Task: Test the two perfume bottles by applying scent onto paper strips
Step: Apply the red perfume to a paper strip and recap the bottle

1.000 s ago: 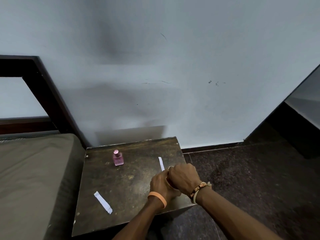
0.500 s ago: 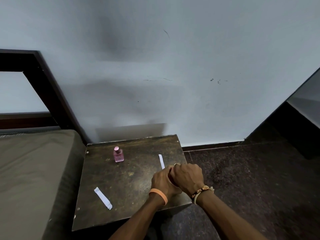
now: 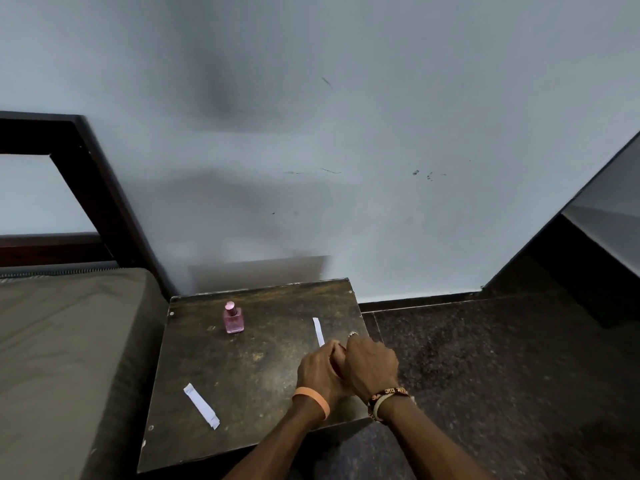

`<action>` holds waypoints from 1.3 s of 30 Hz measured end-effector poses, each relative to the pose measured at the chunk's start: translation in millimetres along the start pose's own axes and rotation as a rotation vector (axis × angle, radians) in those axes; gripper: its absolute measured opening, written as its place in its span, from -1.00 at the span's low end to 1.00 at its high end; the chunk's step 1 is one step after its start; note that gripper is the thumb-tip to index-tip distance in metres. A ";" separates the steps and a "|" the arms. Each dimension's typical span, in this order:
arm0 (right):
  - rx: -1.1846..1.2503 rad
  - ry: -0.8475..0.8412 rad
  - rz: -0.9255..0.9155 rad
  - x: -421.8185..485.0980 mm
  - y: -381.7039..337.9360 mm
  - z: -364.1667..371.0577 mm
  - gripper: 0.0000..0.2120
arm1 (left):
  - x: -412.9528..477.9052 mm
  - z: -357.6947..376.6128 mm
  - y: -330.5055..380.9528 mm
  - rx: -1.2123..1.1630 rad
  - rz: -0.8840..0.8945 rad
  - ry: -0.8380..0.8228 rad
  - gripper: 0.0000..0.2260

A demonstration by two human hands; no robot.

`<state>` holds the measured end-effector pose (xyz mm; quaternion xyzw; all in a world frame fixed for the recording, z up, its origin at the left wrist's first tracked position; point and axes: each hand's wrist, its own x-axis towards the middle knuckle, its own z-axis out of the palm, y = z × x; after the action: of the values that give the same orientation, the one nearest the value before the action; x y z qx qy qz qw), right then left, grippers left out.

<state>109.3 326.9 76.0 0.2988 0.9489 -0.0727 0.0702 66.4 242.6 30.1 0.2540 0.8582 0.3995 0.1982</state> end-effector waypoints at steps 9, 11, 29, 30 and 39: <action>0.654 -0.146 0.222 -19.3 30.4 39.1 -0.63 | -9.1 -5.2 0.7 -0.034 -0.044 -0.039 -0.57; 0.724 -0.138 0.237 -21.6 30.1 44.8 -0.64 | -9.2 -6.1 -3.5 -0.093 -0.089 -0.049 -0.51; 1.336 0.133 0.495 -30.9 3.7 68.7 -0.63 | 2.1 -1.3 -41.1 -0.461 -0.220 -0.043 -0.76; 1.349 0.123 0.471 -24.8 4.4 65.8 -0.59 | 5.5 -4.0 -38.6 -0.488 -0.222 -0.028 -0.76; 1.375 0.059 0.191 69.7 3.5 18.1 -0.48 | 80.8 -42.7 -13.1 -0.512 -0.118 0.116 -0.73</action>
<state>56.3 365.3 45.6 0.3595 0.6587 -0.6426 -0.1546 -24.4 258.3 34.4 0.1220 0.7525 0.6053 0.2293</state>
